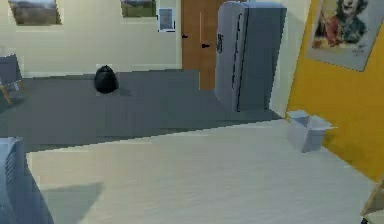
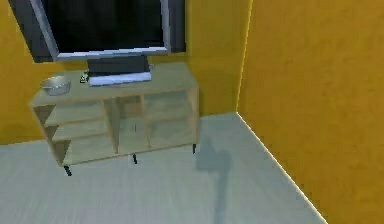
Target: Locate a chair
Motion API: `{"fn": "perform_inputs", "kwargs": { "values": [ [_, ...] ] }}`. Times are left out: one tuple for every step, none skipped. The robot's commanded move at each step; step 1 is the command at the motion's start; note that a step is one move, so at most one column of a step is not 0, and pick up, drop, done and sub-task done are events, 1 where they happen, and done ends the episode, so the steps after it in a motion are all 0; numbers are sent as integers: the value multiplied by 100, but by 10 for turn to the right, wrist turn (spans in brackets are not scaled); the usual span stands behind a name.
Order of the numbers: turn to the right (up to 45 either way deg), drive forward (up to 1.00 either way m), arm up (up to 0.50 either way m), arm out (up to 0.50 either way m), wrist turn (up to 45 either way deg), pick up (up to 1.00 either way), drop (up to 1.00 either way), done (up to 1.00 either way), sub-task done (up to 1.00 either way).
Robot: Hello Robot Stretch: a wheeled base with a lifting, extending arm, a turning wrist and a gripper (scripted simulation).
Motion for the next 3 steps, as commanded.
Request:
{"fn": "perform_inputs", "kwargs": {
  "values": [
    [-210, 0, 0, 0, 0, 0, 0, 0, 0],
    [0, 100, 0, 0, 0, 0, 0, 0, 0],
    [0, 60, 0, 0, 0, 0, 0, 0, 0]
  ]
}}
